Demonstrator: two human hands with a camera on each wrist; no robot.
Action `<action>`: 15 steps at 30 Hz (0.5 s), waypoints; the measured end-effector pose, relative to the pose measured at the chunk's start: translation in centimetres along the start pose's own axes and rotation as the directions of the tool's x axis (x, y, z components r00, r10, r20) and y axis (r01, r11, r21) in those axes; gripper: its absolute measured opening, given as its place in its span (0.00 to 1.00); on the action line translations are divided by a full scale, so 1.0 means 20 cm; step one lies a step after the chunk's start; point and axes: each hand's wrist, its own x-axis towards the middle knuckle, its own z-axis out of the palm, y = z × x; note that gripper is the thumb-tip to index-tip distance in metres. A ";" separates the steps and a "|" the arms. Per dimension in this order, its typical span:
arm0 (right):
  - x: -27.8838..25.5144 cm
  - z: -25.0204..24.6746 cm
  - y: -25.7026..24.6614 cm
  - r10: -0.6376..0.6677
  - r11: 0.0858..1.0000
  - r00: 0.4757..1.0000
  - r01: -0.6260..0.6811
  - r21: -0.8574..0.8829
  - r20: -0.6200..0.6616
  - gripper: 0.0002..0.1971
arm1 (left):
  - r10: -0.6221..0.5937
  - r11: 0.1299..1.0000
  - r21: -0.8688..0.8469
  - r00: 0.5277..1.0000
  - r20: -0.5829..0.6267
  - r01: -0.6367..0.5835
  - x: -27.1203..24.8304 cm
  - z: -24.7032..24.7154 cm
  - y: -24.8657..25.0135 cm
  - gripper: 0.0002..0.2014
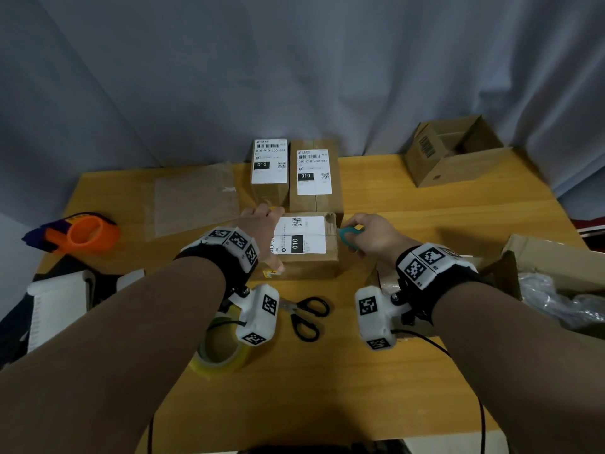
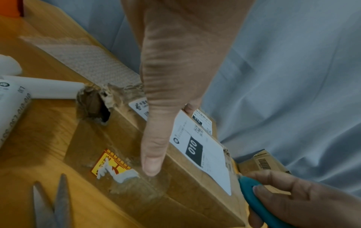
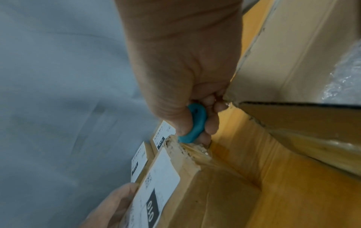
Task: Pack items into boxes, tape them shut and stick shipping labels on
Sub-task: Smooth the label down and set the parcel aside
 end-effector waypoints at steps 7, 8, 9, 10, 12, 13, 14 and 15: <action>-0.05 -0.01 0.00 0.005 0.999 0.997 -0.002 -0.035 0.082 0.12 | 0.007 1.000 0.030 1.000 -0.007 -0.007 -0.01 -0.01 0.01 0.61; -0.06 -0.02 0.00 0.016 1.000 0.995 -0.014 -0.025 0.097 0.12 | 0.012 0.999 0.032 1.000 -0.003 -0.012 -0.01 -0.01 0.01 0.61; -0.07 -0.02 0.00 0.022 1.000 0.993 -0.020 -0.023 0.119 0.12 | 0.016 0.999 0.036 1.000 0.001 -0.016 -0.01 -0.01 0.01 0.61; -0.08 -0.03 0.01 0.027 0.999 0.988 -0.021 -0.039 0.151 0.13 | 0.019 0.999 0.040 1.000 0.004 -0.019 -0.01 -0.01 0.01 0.62; -0.10 -0.03 0.02 0.028 0.993 0.974 -0.001 -0.119 0.227 0.14 | 0.018 0.999 0.041 1.000 0.002 -0.018 -0.01 -0.01 0.01 0.62; -0.10 -0.02 0.02 0.024 0.989 0.969 0.012 -0.145 0.244 0.14 | 0.017 0.999 0.040 1.000 0.002 -0.017 -0.01 -0.01 0.01 0.62; -0.10 -0.01 0.02 0.016 0.988 0.970 0.023 -0.155 0.244 0.14 | 0.018 0.999 0.041 1.000 0.005 -0.018 -0.01 -0.02 0.01 0.62; -0.11 -0.01 0.02 0.005 0.987 0.973 0.033 -0.159 0.230 0.14 | 0.018 0.999 0.050 1.000 0.012 -0.019 -0.01 -0.02 0.02 0.62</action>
